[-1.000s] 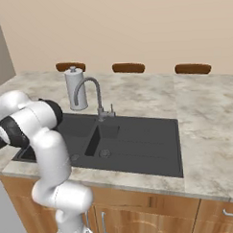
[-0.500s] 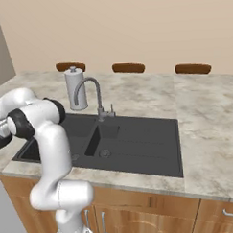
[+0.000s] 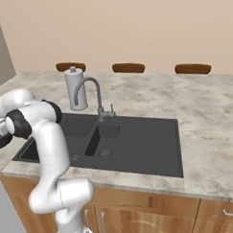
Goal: Dump the bell pepper from the pot into the sink. Then turn on the water and wash the bell pepper. Then turn off the water and put the bell pepper back in the pot.
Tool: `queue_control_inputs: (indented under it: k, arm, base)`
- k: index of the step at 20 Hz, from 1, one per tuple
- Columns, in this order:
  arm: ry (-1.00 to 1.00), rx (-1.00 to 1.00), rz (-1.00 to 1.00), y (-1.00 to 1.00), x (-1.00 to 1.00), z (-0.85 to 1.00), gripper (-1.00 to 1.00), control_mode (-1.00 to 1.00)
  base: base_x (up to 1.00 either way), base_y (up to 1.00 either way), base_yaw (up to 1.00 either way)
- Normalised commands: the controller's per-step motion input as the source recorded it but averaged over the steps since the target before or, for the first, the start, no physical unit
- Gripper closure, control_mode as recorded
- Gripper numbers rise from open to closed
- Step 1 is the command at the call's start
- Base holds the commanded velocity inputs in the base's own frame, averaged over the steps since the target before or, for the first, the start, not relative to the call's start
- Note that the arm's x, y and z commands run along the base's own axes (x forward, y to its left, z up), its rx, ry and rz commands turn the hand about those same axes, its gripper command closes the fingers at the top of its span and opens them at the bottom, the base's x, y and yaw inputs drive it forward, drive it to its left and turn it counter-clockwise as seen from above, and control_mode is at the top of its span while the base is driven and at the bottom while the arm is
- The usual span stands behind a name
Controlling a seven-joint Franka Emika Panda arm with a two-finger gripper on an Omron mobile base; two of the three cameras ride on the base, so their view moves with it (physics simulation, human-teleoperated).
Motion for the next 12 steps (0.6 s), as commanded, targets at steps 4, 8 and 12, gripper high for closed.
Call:
queue_control_inputs:
  k: [4, 8, 12]
  arm:
    - [0.01, 0.00, 0.00, 0.00, 0.00, -0.30, -1.00, -1.00]
    - [0.00, 0.00, -0.01, 0.00, -0.10, -0.31, -1.00, -1.00]
    - [0.00, 0.00, -0.01, 0.00, -0.05, -0.34, -1.00, -1.00]
  base:
    - [0.00, 0.00, 0.00]
    - [0.00, 0.00, 0.00]
    - [0.00, 0.00, 0.00]
